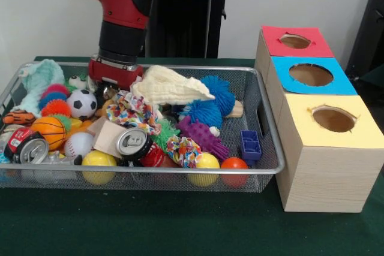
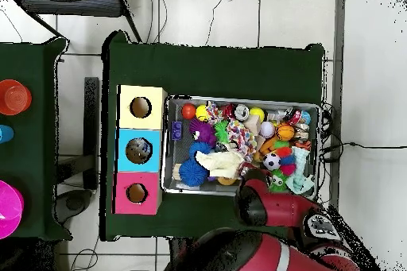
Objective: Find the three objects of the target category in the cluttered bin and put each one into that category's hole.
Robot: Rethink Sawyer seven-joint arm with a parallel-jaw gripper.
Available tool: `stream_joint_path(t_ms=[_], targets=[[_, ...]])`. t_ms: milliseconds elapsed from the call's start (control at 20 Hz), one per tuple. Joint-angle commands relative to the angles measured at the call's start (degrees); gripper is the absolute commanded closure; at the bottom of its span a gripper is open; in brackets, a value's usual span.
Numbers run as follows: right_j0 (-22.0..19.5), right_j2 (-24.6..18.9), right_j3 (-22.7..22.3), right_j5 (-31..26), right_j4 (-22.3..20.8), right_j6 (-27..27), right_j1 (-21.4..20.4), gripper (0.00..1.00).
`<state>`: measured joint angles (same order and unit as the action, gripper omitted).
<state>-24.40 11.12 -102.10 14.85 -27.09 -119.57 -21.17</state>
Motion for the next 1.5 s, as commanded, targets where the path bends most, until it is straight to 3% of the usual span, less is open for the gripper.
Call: stream_joint_path(t_ms=[50,550,750,1000,1250,1500], targets=[[-3.18,0.53,14.41,-10.20,-4.35,6.19,-1.29,0.00],[-2.59,0.72,15.91,-11.24,-9.30,2.91,-4.28,0.00],[-4.46,-2.71,16.64,-14.74,-11.20,4.53,-5.95,0.00],[-3.12,-1.56,18.02,-12.25,-13.18,2.63,-5.71,0.00],[-5.81,-6.86,19.03,-16.62,-16.70,6.51,-8.67,0.00],[-7.57,-10.33,19.22,-19.00,-18.04,7.05,-9.49,0.00]])
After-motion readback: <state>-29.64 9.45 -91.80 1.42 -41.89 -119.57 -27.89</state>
